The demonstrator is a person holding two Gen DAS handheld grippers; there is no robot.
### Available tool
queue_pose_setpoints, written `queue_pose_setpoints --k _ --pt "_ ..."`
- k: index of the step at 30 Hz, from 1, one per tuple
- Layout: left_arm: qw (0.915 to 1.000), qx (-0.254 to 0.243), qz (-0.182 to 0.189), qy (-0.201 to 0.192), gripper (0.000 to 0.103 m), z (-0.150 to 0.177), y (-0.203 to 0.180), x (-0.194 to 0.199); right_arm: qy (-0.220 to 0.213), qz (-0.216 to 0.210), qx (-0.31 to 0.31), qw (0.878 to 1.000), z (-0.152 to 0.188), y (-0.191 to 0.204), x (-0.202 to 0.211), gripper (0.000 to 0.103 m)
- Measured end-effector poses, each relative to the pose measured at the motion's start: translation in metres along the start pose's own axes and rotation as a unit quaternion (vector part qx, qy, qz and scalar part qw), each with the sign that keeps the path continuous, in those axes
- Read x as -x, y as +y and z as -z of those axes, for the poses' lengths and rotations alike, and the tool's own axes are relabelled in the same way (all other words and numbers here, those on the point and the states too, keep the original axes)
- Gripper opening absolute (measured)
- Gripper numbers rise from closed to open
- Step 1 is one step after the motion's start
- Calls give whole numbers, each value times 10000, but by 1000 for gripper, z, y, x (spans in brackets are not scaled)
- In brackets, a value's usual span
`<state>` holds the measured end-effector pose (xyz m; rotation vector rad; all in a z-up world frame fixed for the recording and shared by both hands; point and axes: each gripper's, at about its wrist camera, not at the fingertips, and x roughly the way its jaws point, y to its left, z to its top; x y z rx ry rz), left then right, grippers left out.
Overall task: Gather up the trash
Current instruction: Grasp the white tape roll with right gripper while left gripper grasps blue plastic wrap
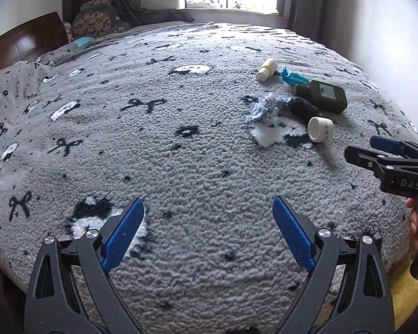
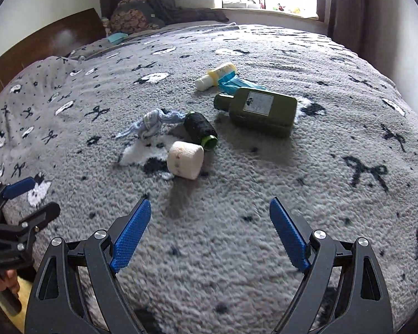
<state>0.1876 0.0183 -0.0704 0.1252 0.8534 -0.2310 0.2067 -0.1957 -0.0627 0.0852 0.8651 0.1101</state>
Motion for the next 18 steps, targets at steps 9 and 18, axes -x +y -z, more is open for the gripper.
queue_pose_setpoints --k 9,18 --pt "9994 -324 74 100 88 -14 -13 -28 133 27 -139 9998 -24 16 -45 72" --pt "9991 -397 121 38 88 -47 -28 -56 61 85 -33 9999 -27 6 -39 27"
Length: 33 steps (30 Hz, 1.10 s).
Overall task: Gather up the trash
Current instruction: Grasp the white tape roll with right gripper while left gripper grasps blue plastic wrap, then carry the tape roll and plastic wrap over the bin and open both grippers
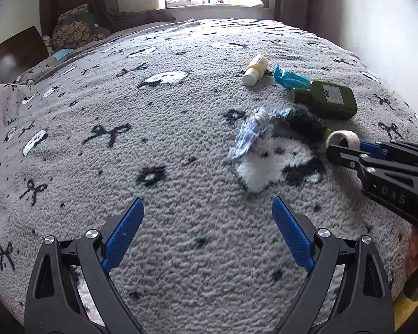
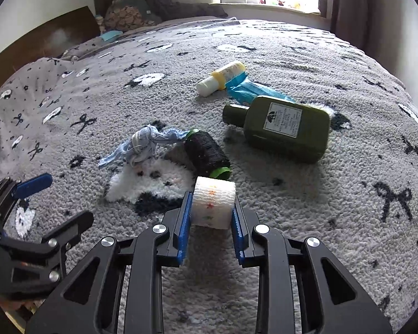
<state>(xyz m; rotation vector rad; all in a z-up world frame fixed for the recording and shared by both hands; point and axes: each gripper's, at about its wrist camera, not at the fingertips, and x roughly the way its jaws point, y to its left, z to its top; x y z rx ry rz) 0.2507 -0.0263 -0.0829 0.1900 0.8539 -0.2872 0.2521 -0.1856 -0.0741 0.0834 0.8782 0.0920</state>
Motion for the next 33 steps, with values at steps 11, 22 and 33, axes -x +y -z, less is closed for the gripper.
queue_pose_setpoints --k 11,22,33 --pt "9995 125 283 -40 60 -47 -26 -40 -166 94 67 9998 8 -28 39 27" --pt "9991 99 415 79 26 -37 -31 -30 -270 56 154 9995 25 -33 63 27" --pt "9981 235 374 -436 24 0 -16 71 -533 -237 325 9978 59 -20 110 27"
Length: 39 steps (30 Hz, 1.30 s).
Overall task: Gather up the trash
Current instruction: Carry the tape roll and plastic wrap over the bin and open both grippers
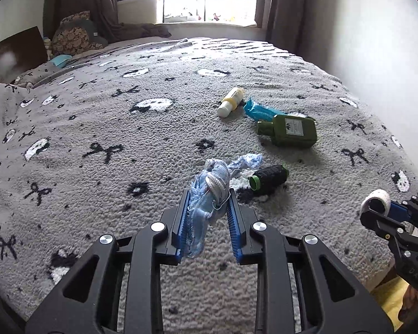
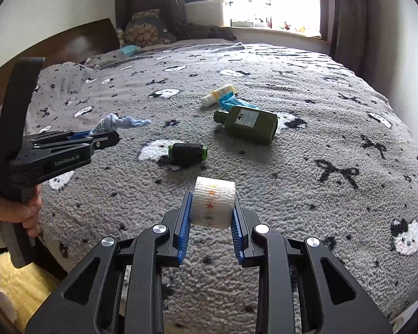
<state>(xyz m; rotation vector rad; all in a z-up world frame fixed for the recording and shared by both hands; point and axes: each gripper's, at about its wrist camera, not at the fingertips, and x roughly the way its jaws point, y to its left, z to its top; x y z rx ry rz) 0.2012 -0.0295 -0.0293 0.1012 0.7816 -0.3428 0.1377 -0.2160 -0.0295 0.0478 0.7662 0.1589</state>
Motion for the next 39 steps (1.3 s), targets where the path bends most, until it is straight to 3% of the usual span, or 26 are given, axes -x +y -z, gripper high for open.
queue_pose_setpoints --k 7,14,25,32,39 --pt "9991 -190 79 -377 24 36 -6 59 -167 -226 88 9996 25 14 35 27" --pt "9987 -231 320 -320 24 89 -23 89 -268 -518 119 9982 57 29 56 27" --pt "9960 -307 679 493 24 181 -47 87 -80 -795 -132 9967 115 42 70 27" --pt "9874 -12 882 1316 24 240 -49 58 487 -816 -249 9952 153 49 47 27" --pt "9763 235 944 1932 24 279 -51 25 1113 -973 -378 9883 185 54 13 27"
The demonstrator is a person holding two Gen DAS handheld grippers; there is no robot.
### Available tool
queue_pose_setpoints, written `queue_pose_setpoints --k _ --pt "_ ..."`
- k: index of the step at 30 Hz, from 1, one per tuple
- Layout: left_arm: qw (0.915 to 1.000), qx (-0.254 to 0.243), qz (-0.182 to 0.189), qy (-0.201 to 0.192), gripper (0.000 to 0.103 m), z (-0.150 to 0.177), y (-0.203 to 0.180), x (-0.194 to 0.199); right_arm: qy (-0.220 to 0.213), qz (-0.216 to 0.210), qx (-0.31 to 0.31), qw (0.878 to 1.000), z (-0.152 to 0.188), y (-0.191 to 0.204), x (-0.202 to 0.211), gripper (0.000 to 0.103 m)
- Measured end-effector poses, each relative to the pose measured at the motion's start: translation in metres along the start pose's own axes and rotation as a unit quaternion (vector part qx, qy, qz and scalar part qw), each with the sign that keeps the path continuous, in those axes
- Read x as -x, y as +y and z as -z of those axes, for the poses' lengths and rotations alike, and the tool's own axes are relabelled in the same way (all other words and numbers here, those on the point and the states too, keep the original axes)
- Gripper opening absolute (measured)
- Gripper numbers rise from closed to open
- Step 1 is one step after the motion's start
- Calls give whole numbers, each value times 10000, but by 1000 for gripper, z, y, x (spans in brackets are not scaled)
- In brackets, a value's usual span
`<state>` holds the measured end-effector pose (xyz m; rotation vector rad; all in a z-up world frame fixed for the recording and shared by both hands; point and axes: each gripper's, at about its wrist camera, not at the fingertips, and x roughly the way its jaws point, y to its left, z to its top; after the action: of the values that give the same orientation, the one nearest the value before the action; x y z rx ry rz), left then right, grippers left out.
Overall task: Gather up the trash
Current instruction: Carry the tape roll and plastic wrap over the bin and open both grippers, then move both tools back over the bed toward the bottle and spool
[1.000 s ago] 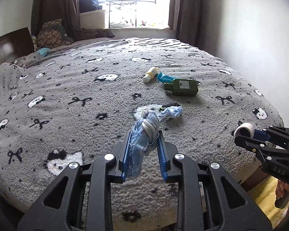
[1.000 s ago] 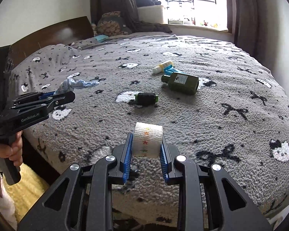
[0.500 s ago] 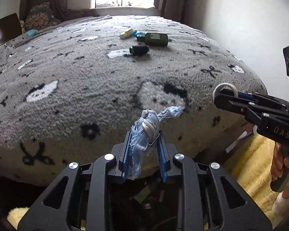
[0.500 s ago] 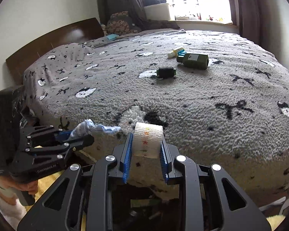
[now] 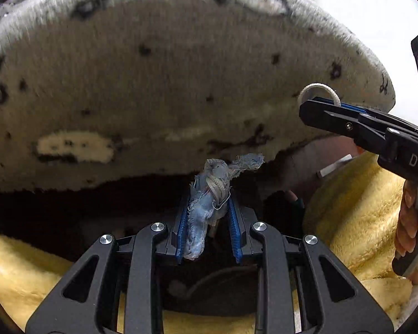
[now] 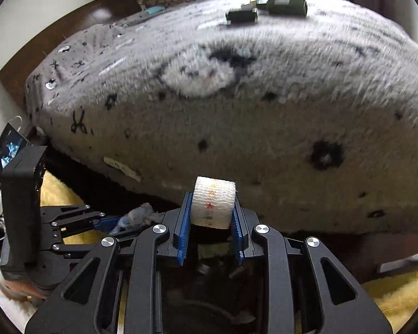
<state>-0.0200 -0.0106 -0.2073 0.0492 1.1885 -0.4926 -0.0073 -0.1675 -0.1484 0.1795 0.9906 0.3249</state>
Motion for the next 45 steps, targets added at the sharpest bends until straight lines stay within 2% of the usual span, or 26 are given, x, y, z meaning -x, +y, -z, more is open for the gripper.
queue_pose_setpoints --k 12,20,23,27,34,38,45 --pt "9973 192 2 714 24 16 12 -49 973 12 -239 9950 27 -11 -51 27" --pt "9963 66 19 856 27 20 12 -59 1433 106 -85 9896 44 -6 -74 28" --pt "9967 17 -5 813 29 16 7 -60 1416 128 -71 9898 45 -3 -73 28" --pt "9964 73 -59 840 40 13 10 -61 1432 159 -166 9894 43 -8 -73 32" --pt "9971 139 -146 738 58 13 15 -56 1217 248 -323 9917 34 -19 -67 57" --pt "9985 106 -191 511 69 7 12 -44 991 243 -460 9937 25 -27 -54 69" --pt "9994 6 -313 -153 75 -18 10 4 201 330 -546 9978 -7 -40 0 74"
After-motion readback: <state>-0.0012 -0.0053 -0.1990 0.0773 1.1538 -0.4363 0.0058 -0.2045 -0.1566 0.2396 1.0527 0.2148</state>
